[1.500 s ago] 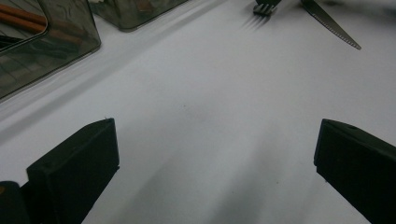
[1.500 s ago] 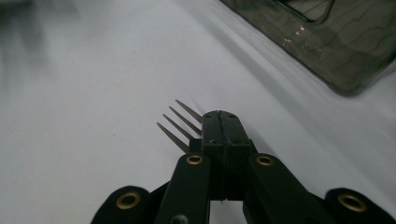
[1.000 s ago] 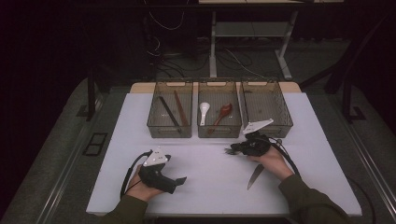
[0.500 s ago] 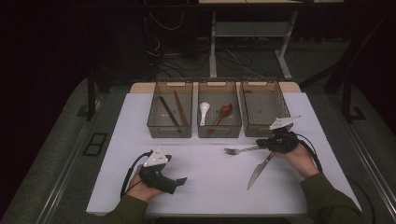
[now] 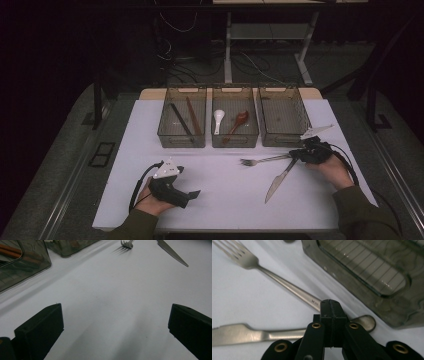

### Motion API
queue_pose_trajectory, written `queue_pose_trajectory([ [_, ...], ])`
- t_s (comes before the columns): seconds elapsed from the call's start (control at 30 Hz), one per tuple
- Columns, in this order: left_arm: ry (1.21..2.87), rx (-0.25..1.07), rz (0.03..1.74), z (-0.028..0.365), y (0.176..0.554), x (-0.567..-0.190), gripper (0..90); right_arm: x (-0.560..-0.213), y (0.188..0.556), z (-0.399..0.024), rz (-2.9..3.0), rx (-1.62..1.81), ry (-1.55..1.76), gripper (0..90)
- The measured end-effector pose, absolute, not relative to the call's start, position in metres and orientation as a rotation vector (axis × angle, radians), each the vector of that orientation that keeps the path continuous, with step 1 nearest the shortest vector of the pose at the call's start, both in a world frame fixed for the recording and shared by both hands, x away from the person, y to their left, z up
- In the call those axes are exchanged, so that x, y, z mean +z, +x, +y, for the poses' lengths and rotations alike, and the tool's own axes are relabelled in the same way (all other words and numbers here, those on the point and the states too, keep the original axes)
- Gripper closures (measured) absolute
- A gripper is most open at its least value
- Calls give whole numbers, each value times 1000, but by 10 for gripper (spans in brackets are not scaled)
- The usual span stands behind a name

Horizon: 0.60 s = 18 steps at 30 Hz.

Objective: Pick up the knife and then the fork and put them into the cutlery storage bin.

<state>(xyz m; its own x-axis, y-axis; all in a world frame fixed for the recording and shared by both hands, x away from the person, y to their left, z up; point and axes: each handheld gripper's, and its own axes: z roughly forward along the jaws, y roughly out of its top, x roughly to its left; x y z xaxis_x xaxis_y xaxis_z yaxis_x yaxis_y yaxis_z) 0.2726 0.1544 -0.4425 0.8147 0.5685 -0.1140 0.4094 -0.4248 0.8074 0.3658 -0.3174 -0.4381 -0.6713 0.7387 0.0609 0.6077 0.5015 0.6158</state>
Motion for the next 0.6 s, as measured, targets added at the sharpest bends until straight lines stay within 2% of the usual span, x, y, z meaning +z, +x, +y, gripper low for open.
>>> queue_pose_trajectory([
  [0.6, 2076, 216, 716, 155, 272, -442, 0, -441, 361, -316, 2572, 851, 1116, 898],
])
